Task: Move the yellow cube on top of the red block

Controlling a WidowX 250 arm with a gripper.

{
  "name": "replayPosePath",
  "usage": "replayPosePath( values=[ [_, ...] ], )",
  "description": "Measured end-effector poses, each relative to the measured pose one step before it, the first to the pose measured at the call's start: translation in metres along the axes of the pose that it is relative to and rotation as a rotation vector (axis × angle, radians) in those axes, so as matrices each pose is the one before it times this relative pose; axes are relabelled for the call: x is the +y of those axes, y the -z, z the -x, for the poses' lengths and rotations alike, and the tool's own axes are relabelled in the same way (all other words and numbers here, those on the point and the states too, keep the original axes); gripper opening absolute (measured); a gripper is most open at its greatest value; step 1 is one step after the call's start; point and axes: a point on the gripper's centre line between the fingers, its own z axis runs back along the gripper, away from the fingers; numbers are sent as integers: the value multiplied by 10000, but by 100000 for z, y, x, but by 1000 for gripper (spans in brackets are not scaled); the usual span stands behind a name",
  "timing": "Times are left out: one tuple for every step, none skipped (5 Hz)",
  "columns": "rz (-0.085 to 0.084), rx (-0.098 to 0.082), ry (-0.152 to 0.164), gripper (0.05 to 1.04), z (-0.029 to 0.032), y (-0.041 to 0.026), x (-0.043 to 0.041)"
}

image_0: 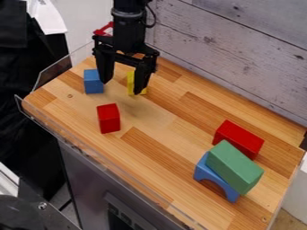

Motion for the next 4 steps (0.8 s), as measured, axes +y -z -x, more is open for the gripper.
replayPosePath(
  values=[
    [53,365,-31,999,304,1013,-60],
    [737,-271,-390,999,-775,237,-987],
    [980,-678,-957,999,-573,318,-474],
    [526,-464,-1080,999,-609,-636,604]
  ],
)
